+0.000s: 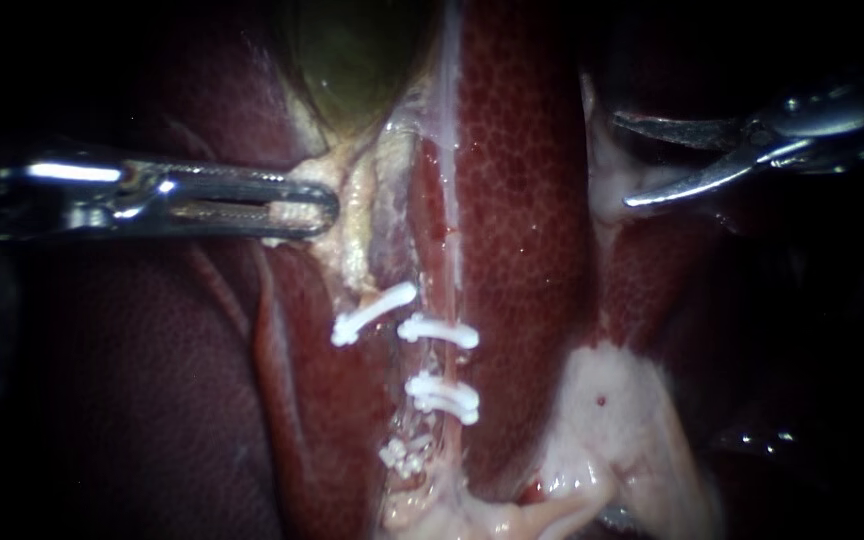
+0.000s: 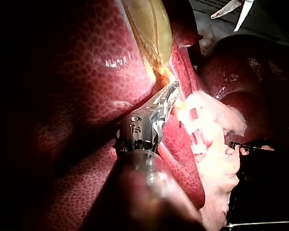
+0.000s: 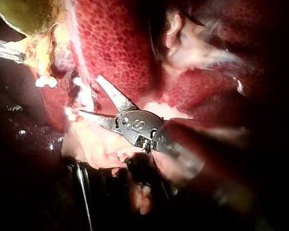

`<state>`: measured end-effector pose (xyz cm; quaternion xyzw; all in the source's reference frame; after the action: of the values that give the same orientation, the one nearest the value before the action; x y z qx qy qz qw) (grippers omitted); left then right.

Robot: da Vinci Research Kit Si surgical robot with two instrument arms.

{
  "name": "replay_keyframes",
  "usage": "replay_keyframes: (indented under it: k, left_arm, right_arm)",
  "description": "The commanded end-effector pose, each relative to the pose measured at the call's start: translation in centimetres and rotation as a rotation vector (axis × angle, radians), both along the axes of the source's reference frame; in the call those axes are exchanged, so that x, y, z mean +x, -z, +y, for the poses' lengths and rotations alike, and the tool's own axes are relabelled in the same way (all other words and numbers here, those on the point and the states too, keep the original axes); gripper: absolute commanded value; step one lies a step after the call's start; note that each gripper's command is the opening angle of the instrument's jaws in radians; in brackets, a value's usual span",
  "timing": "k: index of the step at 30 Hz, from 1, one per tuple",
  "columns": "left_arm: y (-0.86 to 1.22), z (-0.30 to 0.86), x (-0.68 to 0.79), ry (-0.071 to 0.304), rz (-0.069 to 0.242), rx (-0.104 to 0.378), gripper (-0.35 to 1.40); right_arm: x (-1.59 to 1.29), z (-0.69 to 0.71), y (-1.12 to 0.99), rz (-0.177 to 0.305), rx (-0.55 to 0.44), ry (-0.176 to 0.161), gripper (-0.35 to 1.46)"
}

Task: Go to the cutting position right tube

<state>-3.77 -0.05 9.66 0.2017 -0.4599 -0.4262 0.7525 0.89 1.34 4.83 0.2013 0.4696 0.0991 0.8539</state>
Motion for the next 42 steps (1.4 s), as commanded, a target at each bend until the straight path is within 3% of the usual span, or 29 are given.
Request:
replay_keyframes:
  k: [1, 9, 18, 23, 30, 37, 42]
  left_arm:
    - [0.02, 0.03, 0.04, 0.004, 0.002, -0.006, -0.35]
    - [0.15, 0.25, 0.33, 0.033, 0.024, -0.041, -0.35]
    - [0.1, 0.27, 0.41, 0.038, 0.029, -0.042, -0.35]
    - [0.07, 0.26, 0.42, 0.039, 0.03, -0.044, -0.35]
    - [0.03, 0.24, 0.42, 0.039, 0.031, -0.046, -0.35]
    - [0.01, 0.24, 0.42, 0.039, 0.031, -0.047, -0.35]
    - [0.01, 0.23, 0.41, 0.039, 0.031, -0.048, -0.35]
  right_arm:
    - [0.0, 0.0, 0.0, 0.0, 0.0, 0.0, 1.37]
    - [0.01, -0.01, -0.01, 0.0, -0.001, 0.0, 1.37]
    - [0.03, -0.03, -0.02, 0.0, -0.002, -0.001, 1.37]
    - [0.05, -0.12, -0.07, 0.009, -0.01, 0.007, 1.37]
    - [0.19, -0.47, -0.35, -0.029, 0.035, 0.058, 1.35]
    - [0.24, -0.92, -0.8, -0.11, 0.113, 0.126, 1.32]
    - [0.28, -1.16, -1.12, -0.151, 0.162, 0.16, 1.3]
